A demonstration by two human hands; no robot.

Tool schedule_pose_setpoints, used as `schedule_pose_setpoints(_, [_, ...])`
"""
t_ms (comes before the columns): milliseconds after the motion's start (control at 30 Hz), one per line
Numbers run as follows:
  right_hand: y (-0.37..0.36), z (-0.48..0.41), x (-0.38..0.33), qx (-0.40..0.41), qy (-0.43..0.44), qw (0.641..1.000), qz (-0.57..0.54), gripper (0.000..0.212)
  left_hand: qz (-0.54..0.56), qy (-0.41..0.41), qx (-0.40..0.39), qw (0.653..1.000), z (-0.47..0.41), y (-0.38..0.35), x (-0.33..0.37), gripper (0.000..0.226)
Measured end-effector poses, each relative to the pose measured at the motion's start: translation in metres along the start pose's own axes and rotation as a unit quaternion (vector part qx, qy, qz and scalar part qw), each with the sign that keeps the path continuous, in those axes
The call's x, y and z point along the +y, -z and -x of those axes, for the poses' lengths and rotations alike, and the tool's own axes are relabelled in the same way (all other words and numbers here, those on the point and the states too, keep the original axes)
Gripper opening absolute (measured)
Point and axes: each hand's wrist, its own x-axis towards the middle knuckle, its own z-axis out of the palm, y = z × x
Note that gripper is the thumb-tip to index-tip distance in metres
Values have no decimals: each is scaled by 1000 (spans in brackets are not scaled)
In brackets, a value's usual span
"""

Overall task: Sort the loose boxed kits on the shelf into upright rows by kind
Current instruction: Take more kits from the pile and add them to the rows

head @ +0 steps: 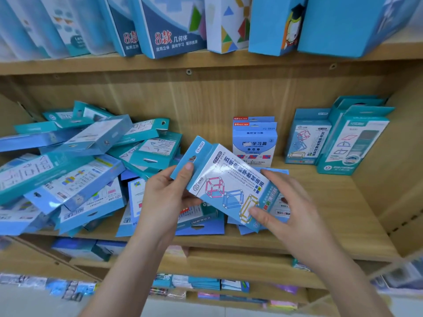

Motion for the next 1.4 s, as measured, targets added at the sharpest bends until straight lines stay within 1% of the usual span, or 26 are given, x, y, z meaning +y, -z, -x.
schedule_pose_setpoints(67, [-2,2,-2,20,16,996,89,78,10,0,-10,1000,-1,-3,-1,18])
schedule_pose_setpoints(133, [-4,3,-7,35,35,984,174,88,17,-1,-13,1000,-3,-6,-2,17])
schedule_pose_setpoints(167, [-6,3,-11,31,41,979,199,93,17,-2,-14,1000,-4,-8,-3,17])
schedule_pose_setpoints(233, [-9,2,-15,26,56,975,211,102,14,-4,-20,1000,-5,-14,-4,19])
schedule_pose_setpoints(267, [-11,3,-16,32,58,977,201,106,12,-4,-25,1000,-6,-17,-4,21])
schedule_pose_setpoints(333, [-9,3,-18,46,33,985,166,114,12,-6,-44,999,-6,-26,-3,24])
schedule_pose_setpoints(400, [-3,4,-16,68,2,989,131,117,16,-7,-86,996,-7,-37,-1,29])
schedule_pose_setpoints(500, [11,1,0,113,-52,990,62,110,14,-18,-195,980,-8,-56,2,35])
schedule_pose_setpoints(567, [22,-7,16,163,-88,983,16,100,-40,-42,-242,968,-13,-70,3,29])
schedule_pose_setpoints(600, [28,-12,26,191,-102,976,5,97,-80,-61,-249,963,-19,-78,1,22])
schedule_pose_setpoints(633, [34,-19,37,213,-115,970,7,94,-120,-84,-246,958,-26,-86,0,16])
schedule_pose_setpoints(667, [40,-25,47,230,-126,965,13,91,-158,-109,-236,953,-35,-94,-3,15])
schedule_pose_setpoints(800, [52,-56,85,273,-156,949,33,91,-305,-168,-170,922,-81,-123,-17,22])
schedule_pose_setpoints(833, [51,-64,92,285,-159,945,37,91,-354,-189,-145,904,-93,-128,-20,29])
schedule_pose_setpoints(900, [44,-80,104,301,-164,938,45,93,-459,-221,-94,856,-116,-135,-23,46])
schedule_pose_setpoints(967, [34,-96,113,310,-165,935,55,96,-540,-208,-55,814,-134,-139,-23,60])
schedule_pose_setpoints(1000, [28,-103,117,314,-165,933,60,97,-567,-192,-46,800,-142,-141,-24,66])
schedule_pose_setpoints(1067, [18,-115,127,322,-166,929,74,98,-591,-172,-40,787,-155,-145,-28,74])
schedule_pose_setpoints(1167, [8,-121,141,316,-201,921,106,100,-602,-188,-25,776,-165,-148,-37,77])
schedule_pose_setpoints(1233, [5,-118,146,309,-220,918,112,101,-624,-195,-20,756,-168,-148,-40,75])
schedule_pose_setpoints(1267, [5,-116,147,313,-219,918,105,102,-645,-191,-20,739,-168,-148,-41,74])
schedule_pose_setpoints(1333, [8,-116,145,332,-196,919,87,103,-691,-171,-21,702,-169,-146,-44,73])
schedule_pose_setpoints(1400, [14,-117,144,361,-135,918,88,100,-711,-154,-24,685,-170,-147,-47,74])
